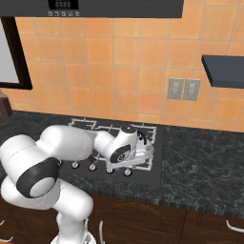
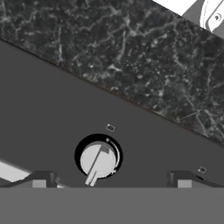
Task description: Pick the kettle from the counter and place it on a stove burner. Then turn the burner on.
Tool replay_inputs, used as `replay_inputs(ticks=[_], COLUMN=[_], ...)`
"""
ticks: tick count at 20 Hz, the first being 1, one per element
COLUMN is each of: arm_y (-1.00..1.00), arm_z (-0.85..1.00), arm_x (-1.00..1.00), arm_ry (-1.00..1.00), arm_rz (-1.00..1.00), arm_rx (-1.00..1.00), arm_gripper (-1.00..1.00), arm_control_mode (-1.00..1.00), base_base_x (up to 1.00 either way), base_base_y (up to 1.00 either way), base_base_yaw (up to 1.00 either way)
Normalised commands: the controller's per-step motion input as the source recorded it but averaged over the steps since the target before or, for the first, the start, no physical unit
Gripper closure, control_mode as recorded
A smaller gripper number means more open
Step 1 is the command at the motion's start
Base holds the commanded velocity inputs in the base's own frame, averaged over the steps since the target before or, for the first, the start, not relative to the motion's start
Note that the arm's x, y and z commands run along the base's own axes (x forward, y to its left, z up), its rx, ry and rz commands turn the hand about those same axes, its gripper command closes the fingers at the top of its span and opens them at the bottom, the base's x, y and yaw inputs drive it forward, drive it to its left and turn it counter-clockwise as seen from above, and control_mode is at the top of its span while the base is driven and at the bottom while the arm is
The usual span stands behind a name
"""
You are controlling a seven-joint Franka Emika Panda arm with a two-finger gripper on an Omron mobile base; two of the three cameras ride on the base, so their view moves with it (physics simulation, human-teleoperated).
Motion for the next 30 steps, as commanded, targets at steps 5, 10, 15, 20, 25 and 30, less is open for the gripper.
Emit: replay_inputs(ticks=[5,10,15,20,25,30], arm_y=[0.30,-0.38,-0.13,0.00,0.00,0.00], arm_z=[-0.04,-0.27,-0.04,0.00,0.00,0.00], arm_x=[0.22,0.00,0.00,0.04,0.00,0.00], arm_ry=[0.03,0.01,0.00,0.00,0.00,-0.03], arm_rz=[-0.12,-0.15,-0.07,-0.03,0.00,-0.01], arm_rx=[0.00,0.00,0.00,0.00,0.00,0.00], arm_gripper=[-1.00,-1.00,-1.00,1.00,1.00,1.00], arm_control_mode=[-1.00,-1.00,-1.00,-1.00,-1.00,-1.00], base_base_x=[0.00,0.00,0.00,0.00,0.00,0.00], base_base_y=[0.00,0.00,0.00,0.00,0.00,0.00], base_base_yaw=[0.00,0.00,0.00,0.00,0.00,0.00])
